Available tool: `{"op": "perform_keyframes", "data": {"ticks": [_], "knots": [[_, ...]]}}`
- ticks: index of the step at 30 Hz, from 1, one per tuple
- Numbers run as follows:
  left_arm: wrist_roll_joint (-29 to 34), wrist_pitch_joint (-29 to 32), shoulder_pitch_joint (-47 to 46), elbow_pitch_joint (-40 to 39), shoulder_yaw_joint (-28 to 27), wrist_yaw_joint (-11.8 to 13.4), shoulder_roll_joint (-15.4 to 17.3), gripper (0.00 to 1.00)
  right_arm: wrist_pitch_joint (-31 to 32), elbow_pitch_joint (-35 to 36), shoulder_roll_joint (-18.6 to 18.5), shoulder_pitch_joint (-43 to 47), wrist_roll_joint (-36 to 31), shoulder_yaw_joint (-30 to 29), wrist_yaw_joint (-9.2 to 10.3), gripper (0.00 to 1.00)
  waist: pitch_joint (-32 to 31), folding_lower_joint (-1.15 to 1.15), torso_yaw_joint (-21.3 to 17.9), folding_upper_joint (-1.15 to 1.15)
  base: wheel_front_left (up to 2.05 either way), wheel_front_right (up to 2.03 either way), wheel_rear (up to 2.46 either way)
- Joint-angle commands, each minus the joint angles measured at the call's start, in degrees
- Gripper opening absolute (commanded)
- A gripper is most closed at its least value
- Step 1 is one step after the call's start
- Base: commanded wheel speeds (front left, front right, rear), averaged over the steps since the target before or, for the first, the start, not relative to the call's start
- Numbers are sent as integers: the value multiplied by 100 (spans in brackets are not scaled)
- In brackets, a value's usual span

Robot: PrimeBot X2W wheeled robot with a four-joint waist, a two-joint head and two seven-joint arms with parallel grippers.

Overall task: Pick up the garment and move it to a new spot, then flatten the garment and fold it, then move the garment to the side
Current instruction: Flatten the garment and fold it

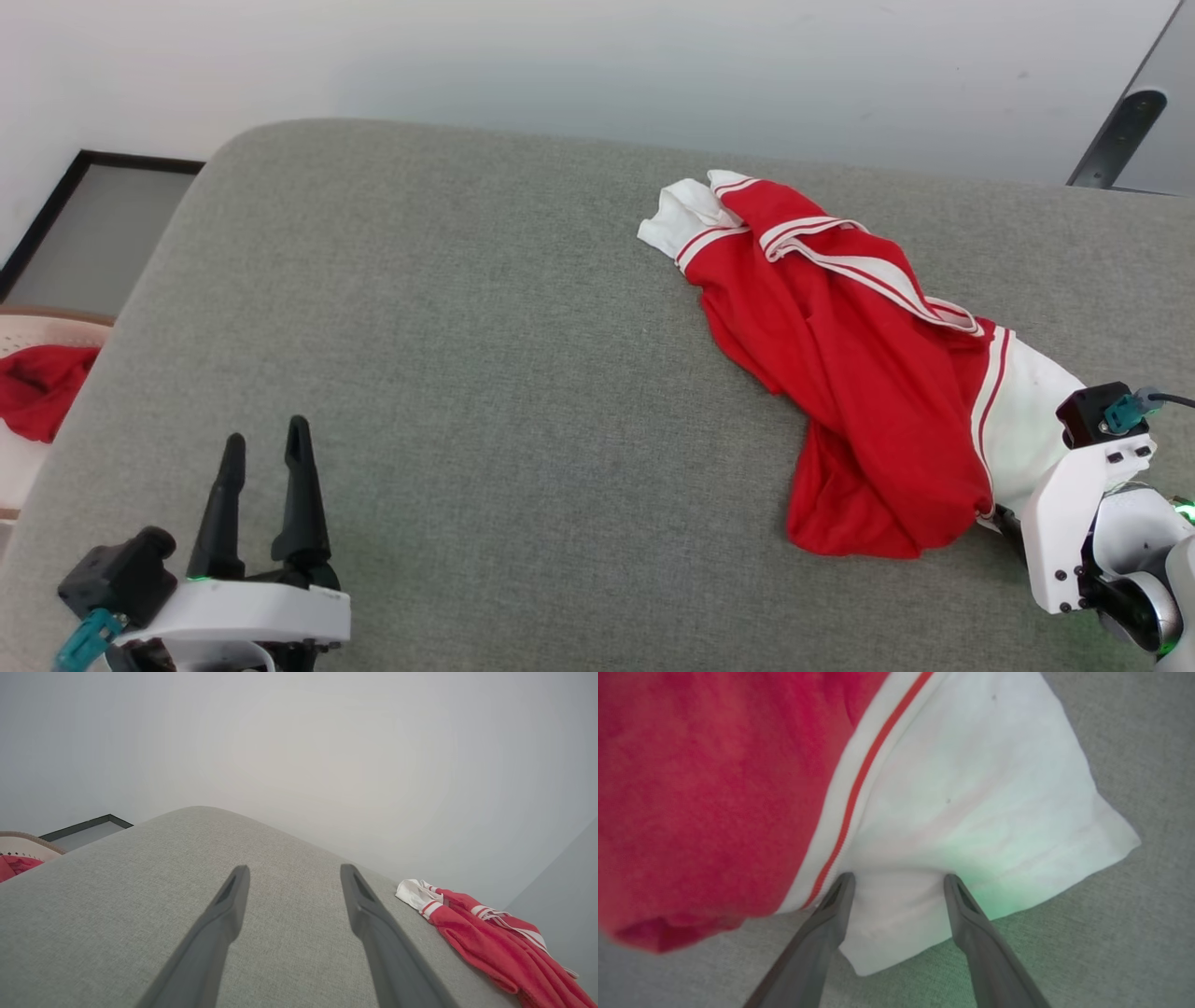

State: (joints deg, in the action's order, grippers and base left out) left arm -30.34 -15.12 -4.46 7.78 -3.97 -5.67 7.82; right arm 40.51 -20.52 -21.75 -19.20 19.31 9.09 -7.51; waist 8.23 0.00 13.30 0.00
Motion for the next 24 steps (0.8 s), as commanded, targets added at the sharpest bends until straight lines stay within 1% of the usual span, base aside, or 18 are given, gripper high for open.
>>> {"op": "perform_keyframes", "data": {"ticks": [1, 4, 6, 9, 24], "knots": [[-17, 0, -47, 14, -12, -48, -7, 100, 70, -98, -4, 114, -74, 27, 4, 0, 9, 0, 11, 0, 0, 0, 0], [3, 0, -49, 69, -4, -74, -38, 100, 115, -138, -29, 114, -106, 64, 4, 0, 10, 0, 15, 0, 0, 0, 0], [-11, 0, -40, 118, 10, -95, -47, 100, 179, -107, -41, 140, 1, 96, 4, 0, 2, 0, 3, 0, 0, 0, 0], [-4, 0, -27, 157, 10, -107, -33, 100, 226, -16, -168, 165, 99, 106, 5, 0, -13, 0, -39, 0, 0, 0, 0], [-87, 0, -94, 312, 13, -134, 52, 100, 378, 449, -965, 430, 391, -555, 5, 0, -37, 0, -376, 0, 0, 0, 0]]}}
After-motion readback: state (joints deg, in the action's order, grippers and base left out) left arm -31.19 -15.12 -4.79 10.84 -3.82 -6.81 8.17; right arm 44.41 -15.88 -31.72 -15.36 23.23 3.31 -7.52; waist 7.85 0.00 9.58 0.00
